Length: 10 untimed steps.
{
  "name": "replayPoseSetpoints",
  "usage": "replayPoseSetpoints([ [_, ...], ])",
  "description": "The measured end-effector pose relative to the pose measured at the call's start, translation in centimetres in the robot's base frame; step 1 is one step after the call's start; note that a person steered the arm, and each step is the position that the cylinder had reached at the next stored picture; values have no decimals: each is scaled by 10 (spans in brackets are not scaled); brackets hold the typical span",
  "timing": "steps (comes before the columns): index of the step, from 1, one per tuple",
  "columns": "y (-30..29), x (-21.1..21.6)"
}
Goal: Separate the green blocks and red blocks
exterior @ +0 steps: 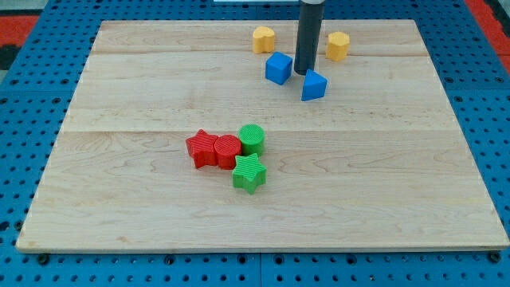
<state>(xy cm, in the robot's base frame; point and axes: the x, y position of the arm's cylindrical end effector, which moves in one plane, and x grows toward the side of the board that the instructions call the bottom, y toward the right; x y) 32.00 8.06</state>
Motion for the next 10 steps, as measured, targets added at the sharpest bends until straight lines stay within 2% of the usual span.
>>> replayPoseSetpoints([
  [1,63,0],
  [2,79,-27],
  [3,11,-48],
  [4,22,-40],
  [5,104,-34],
  [6,89,-65],
  [7,22,-75],
  [9,-48,-46],
  [10,-60,-5],
])
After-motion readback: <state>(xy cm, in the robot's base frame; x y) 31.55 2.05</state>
